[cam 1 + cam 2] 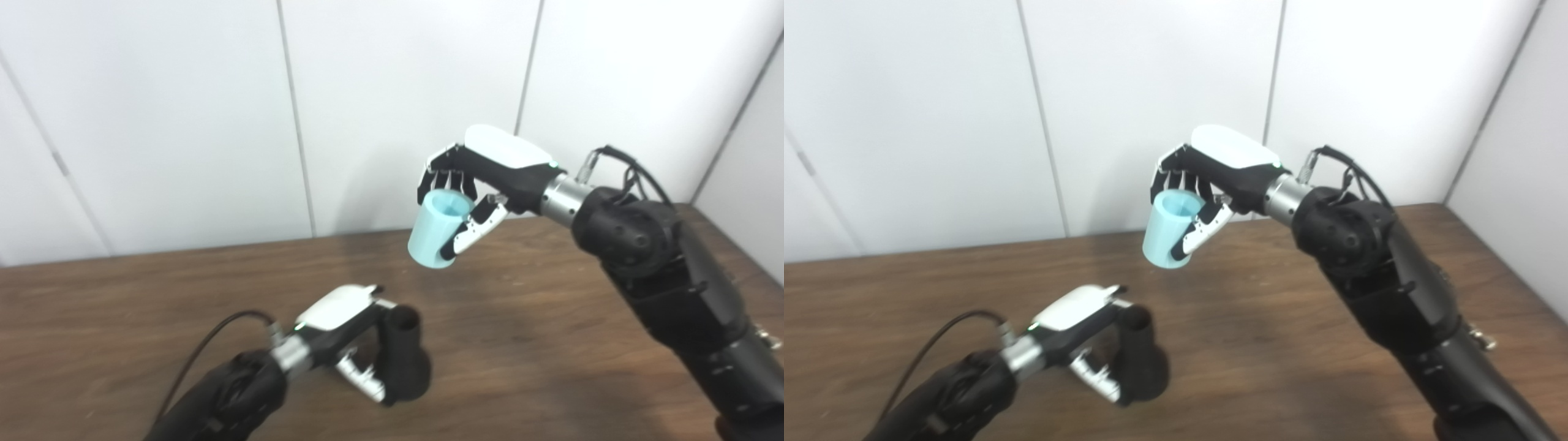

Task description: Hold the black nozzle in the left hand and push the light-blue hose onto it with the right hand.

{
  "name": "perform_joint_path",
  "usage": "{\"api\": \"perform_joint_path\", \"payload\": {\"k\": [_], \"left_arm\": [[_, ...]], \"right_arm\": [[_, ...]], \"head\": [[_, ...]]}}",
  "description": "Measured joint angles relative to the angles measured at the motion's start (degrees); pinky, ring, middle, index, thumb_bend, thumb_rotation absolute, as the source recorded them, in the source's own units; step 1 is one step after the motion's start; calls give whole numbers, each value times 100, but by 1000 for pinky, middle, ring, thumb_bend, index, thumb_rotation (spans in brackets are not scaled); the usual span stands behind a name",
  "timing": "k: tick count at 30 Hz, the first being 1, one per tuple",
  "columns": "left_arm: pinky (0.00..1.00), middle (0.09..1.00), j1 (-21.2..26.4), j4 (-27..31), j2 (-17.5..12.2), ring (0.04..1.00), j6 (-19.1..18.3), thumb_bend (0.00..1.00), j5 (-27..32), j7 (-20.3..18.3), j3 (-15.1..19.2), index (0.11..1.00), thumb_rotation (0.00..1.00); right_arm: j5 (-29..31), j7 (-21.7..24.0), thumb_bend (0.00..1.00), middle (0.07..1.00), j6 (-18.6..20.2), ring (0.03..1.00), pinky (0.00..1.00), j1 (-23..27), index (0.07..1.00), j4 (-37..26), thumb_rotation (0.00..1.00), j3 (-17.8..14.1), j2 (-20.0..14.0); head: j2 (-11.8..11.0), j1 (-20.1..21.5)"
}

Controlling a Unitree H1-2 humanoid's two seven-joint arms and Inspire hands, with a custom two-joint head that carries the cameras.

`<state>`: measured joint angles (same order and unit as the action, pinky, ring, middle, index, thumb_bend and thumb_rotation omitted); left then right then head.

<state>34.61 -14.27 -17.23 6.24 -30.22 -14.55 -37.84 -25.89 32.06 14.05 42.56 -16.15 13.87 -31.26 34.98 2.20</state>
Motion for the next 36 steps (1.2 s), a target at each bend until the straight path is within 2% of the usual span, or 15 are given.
{"api": "perform_joint_path", "payload": {"k": [5, 11, 17, 36], "left_arm": [[1000, 476, 64, 1, 127, 597, -312, 527, -46, -95, -2, 486, 0], [1000, 484, 111, 27, 191, 591, -563, 526, -80, -214, -3, 482, 0], [1000, 507, 109, 52, 193, 589, -591, 524, -94, -236, -2, 469, 0], [1000, 502, 73, 178, 173, 596, -693, 525, -126, -297, -2, 473, 0]], "right_arm": [[265, 151, 516, 488, -30, 400, 319, 52, 516, -227, 0, -9, 49], [514, 252, 517, 489, -29, 407, 328, 52, 513, -403, 0, -30, 52], [734, 440, 517, 496, -34, 408, 337, 58, 510, -536, 0, -15, 113], [707, 1018, 518, 497, 2, 405, 325, 229, 499, -536, 0, 112, 37]], "head": [[97, -237], [150, -308], [237, -299], [343, -220]]}}
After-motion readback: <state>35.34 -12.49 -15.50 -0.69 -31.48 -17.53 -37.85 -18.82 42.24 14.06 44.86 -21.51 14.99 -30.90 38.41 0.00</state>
